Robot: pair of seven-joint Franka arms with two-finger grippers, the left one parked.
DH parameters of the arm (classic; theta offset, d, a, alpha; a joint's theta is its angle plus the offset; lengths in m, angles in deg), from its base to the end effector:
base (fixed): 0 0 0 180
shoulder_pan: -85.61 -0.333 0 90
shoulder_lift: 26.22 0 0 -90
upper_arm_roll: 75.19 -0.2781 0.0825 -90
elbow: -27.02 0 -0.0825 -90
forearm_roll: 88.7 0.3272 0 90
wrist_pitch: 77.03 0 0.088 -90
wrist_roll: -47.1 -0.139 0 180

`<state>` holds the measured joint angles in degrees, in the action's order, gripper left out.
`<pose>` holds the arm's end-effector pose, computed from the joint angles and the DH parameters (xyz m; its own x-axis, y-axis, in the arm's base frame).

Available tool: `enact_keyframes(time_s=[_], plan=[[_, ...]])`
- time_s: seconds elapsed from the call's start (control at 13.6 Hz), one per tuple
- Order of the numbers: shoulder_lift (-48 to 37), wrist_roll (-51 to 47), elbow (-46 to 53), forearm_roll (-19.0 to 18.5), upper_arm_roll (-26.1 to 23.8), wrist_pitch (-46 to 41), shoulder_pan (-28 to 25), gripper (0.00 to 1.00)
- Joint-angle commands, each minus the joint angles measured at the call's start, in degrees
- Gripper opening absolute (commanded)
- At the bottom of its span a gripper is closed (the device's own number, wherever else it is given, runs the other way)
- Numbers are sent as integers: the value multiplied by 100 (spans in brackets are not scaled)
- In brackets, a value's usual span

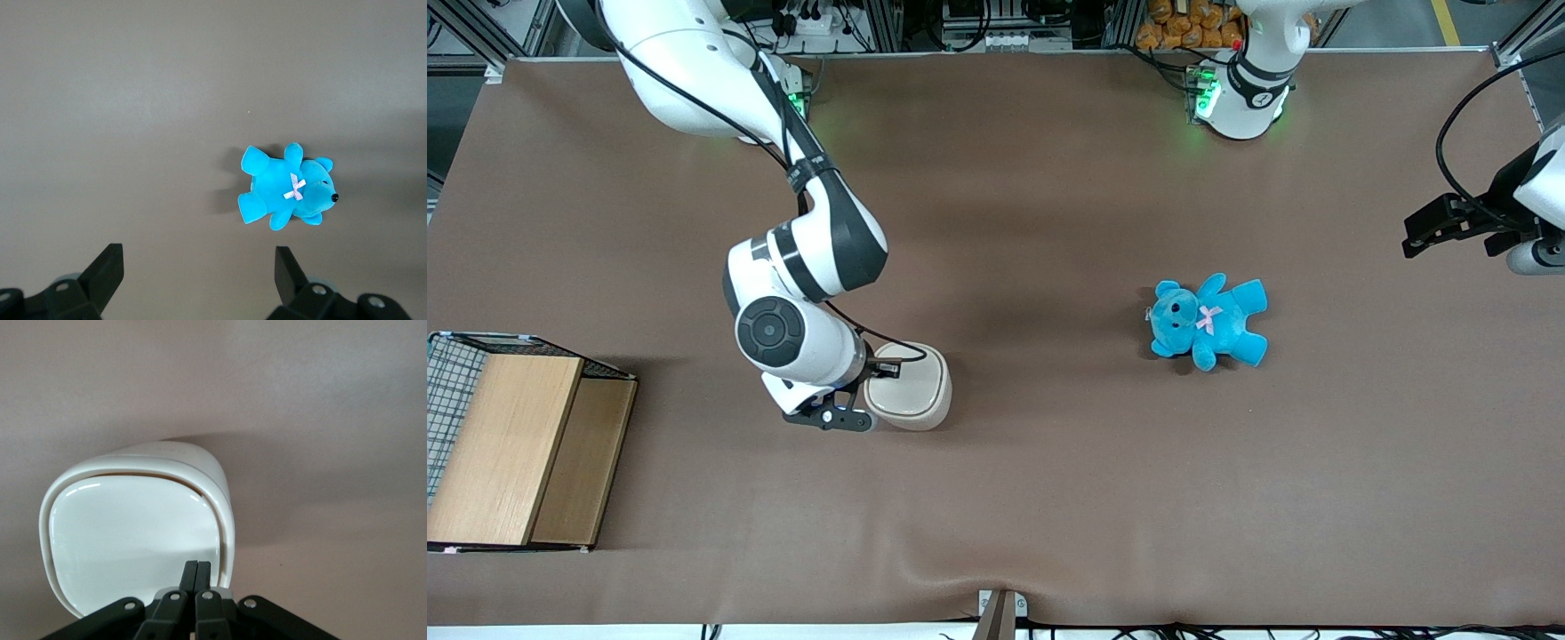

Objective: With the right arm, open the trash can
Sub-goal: 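Press down on the white trash can's lid with the right gripper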

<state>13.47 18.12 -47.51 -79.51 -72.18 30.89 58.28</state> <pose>0.5791 0.2871 0.2886 0.9807 -0.1236 -0.1516 -0.1317 -0.9903 -0.0447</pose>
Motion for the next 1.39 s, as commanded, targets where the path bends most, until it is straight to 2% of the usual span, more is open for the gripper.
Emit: enact_keyframes(time_s=[0.0, 0.73, 1.32], plan=[[197, -117, 167, 100, 50, -52, -62, 0], [277, -73, 167, 109, 42, 98, -44, 0], [-759, -47, 220, 197, 129, -982, 52, 0]])
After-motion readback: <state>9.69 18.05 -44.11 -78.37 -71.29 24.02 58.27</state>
